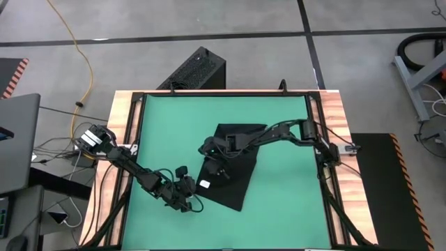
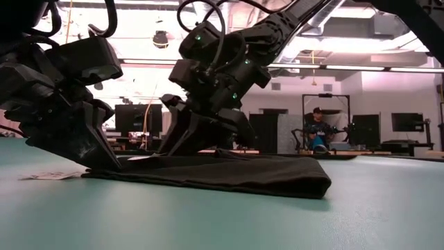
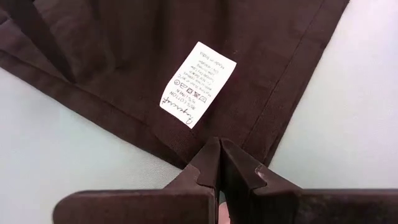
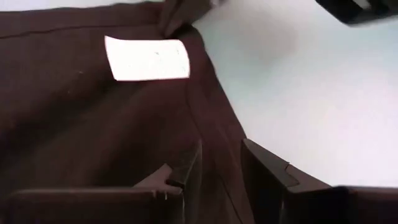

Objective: Roll towel into tight, uniform cylinder
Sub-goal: Roll the black towel

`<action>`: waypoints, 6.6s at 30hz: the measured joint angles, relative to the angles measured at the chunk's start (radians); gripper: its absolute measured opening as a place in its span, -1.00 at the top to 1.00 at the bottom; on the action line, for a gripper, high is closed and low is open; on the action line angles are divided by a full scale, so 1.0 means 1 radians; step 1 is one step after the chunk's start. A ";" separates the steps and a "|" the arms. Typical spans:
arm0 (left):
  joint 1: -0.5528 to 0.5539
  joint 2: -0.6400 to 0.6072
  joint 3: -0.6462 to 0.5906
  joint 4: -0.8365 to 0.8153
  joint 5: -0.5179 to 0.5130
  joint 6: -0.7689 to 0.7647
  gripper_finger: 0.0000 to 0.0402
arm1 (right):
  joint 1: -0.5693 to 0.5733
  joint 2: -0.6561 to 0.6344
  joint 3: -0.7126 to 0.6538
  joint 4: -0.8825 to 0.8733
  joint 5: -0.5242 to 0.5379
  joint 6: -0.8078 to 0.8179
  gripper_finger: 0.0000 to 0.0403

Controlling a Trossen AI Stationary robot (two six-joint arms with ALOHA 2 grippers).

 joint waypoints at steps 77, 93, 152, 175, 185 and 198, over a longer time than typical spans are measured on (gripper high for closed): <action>0.000 -0.001 0.000 -0.023 0.002 -0.001 1.00 | -0.108 -0.048 0.000 -0.003 -0.009 0.117 0.21; 0.000 -0.001 0.000 -0.024 0.003 0.007 1.00 | -0.172 -0.046 0.000 -0.063 -0.002 0.109 0.23; 0.003 0.000 0.000 -0.025 0.018 -0.010 1.00 | -0.191 -0.017 0.019 0.071 0.163 0.151 0.25; 0.003 0.000 -0.001 -0.017 0.031 0.046 1.00 | 0.270 -0.448 -0.197 -0.628 -0.118 0.707 0.15; 0.002 0.001 -0.001 -0.014 -0.003 0.057 1.00 | 0.564 -0.387 -0.398 -0.186 0.544 0.603 0.09; 0.001 0.002 -0.001 -0.009 -0.014 -0.056 1.00 | 0.582 -0.225 -0.303 -0.107 0.592 0.585 -0.14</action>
